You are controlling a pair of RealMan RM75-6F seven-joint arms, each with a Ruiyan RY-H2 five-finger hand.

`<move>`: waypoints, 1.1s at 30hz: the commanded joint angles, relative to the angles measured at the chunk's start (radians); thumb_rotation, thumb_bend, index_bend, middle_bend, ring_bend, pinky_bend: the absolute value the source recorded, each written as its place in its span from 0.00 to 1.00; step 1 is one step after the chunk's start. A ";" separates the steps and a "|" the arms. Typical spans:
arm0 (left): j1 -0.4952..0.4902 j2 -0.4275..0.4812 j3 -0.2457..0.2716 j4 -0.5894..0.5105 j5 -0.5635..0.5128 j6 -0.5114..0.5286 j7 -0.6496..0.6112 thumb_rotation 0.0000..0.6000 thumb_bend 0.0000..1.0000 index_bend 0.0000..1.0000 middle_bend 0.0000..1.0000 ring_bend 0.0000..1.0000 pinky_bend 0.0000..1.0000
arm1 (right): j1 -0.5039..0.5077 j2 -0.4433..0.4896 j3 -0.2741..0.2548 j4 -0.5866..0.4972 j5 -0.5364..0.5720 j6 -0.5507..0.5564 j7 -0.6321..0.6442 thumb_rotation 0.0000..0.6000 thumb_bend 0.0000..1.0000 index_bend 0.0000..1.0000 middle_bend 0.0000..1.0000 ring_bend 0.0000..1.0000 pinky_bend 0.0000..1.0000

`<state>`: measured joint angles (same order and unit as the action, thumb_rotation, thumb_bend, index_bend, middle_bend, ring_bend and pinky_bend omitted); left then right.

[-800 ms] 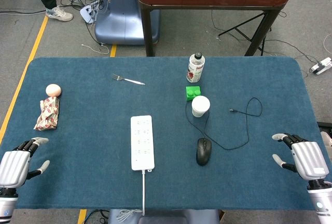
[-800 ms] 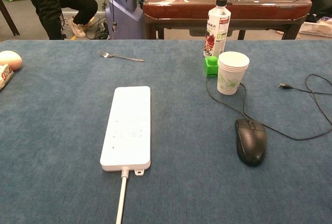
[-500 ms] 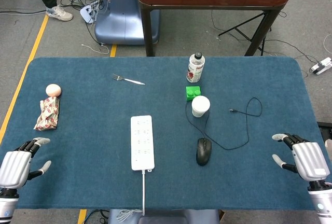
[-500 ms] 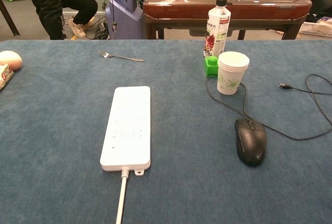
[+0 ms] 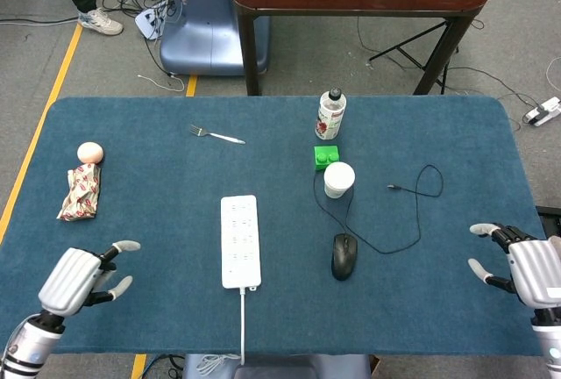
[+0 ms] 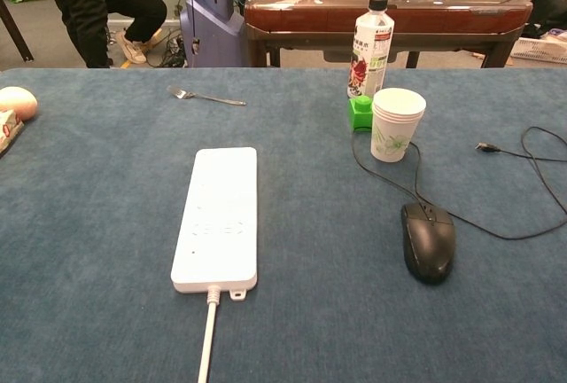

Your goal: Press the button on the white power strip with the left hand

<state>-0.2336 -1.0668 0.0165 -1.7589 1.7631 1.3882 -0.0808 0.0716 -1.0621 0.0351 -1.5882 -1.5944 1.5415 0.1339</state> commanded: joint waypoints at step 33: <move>-0.378 -0.213 -0.021 -0.001 0.001 -0.507 0.330 1.00 0.57 0.31 1.00 1.00 1.00 | -0.065 0.073 0.032 -0.011 0.007 0.123 0.139 1.00 0.20 0.36 0.45 0.44 0.63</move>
<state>-0.6044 -1.2725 -0.0014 -1.7648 1.7724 0.8895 0.2417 0.0071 -0.9895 0.0659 -1.6001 -1.5888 1.6644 0.2719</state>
